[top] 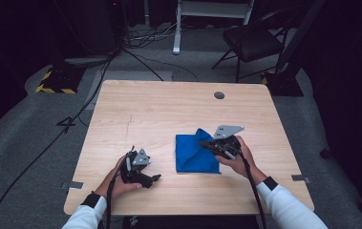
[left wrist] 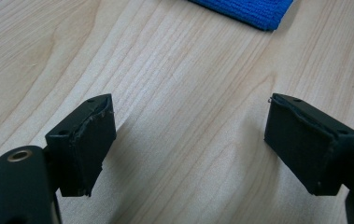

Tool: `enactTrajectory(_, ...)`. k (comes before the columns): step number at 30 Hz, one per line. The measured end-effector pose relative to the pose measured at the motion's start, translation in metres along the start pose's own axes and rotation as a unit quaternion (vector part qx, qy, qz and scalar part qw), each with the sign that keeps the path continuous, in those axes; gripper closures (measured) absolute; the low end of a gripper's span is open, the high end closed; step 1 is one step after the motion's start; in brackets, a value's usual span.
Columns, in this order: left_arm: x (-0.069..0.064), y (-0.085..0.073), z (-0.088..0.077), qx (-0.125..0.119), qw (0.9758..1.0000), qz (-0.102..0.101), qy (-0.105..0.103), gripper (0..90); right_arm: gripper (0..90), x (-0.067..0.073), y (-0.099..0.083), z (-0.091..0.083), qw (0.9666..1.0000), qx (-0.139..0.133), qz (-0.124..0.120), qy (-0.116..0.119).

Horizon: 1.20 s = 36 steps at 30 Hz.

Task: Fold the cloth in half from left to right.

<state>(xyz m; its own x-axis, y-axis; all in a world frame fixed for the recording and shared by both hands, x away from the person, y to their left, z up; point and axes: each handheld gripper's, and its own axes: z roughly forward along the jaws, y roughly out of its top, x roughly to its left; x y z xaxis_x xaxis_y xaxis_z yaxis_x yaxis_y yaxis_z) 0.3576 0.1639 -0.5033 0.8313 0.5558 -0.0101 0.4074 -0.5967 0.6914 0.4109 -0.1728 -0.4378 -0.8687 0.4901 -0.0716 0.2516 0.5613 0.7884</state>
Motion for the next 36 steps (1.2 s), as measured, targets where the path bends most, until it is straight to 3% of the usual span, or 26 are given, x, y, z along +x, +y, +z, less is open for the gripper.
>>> enactTrajectory(3,0.000,0.001,0.001,0.001,1.0000,0.001,-0.002,16.5,85.7,0.005,-0.014,-0.010,0.9999,0.007,0.007,-0.004)
enactTrajectory(7,-0.002,0.005,0.004,0.004,1.0000,0.003,-0.003,16.4,72.8,0.003,-0.021,-0.015,0.9996,0.016,0.018,-0.016)
enactTrajectory(12,-0.003,0.008,0.006,0.005,0.9999,0.009,-0.008,16.4,52.8,0.005,-0.002,-0.005,0.9997,-0.010,0.016,-0.012)
enactTrajectory(14,-0.003,0.008,0.007,0.003,0.9999,0.010,-0.008,16.4,47.3,0.008,0.010,0.003,0.9996,-0.015,0.010,-0.022)
enactTrajectory(20,-0.003,0.007,0.006,0.001,0.9999,0.008,-0.007,16.5,42.3,0.006,0.028,0.020,0.9990,-0.019,0.026,-0.030)
enactTrajectory(25,-0.004,0.007,0.006,0.001,1.0000,0.007,-0.004,16.5,53.1,0.000,0.027,0.039,0.9967,0.009,0.051,-0.062)
enactTrajectory(26,-0.005,0.007,0.006,0.002,1.0000,0.007,-0.004,16.5,58.0,-0.002,0.025,0.042,0.9963,0.015,0.056,-0.064)
enactTrajectory(28,-0.004,0.006,0.006,0.001,1.0000,0.006,-0.005,16.5,76.1,-0.006,0.020,0.045,0.9955,0.021,0.064,-0.067)
enactTrajectory(30,-0.004,0.006,0.006,0.000,1.0000,0.006,-0.005,16.5,85.3,-0.008,0.017,0.044,0.9957,0.024,0.066,-0.060)
enactTrajectory(36,-0.004,0.006,0.006,0.001,1.0000,0.007,-0.006,16.5,88.5,0.005,0.002,0.017,0.9972,0.008,0.063,-0.041)
